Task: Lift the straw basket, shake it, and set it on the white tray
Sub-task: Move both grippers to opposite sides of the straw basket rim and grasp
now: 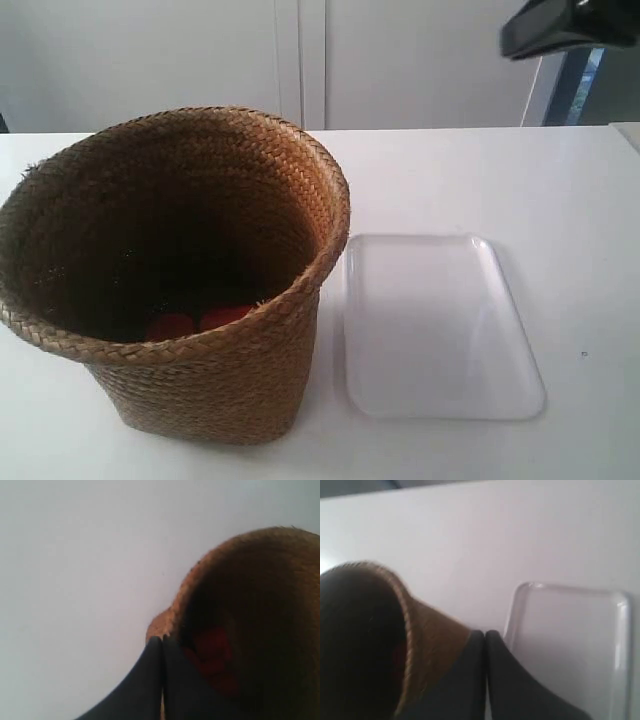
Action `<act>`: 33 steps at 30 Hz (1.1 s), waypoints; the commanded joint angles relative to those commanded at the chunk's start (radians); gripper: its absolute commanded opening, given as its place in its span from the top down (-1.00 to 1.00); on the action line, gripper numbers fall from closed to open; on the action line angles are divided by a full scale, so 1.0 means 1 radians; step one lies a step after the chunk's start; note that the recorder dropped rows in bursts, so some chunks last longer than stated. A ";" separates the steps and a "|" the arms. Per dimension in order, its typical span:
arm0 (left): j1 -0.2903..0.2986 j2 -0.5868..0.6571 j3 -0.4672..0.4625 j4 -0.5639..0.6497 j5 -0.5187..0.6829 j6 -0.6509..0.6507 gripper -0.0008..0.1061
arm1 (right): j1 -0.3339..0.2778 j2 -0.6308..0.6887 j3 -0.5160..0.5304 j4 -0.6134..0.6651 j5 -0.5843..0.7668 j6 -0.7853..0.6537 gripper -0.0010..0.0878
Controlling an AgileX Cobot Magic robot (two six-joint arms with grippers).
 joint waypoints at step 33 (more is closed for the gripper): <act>0.000 0.158 -0.017 -0.077 0.107 0.055 -0.45 | 0.131 0.269 -0.022 0.084 0.019 -0.050 -0.75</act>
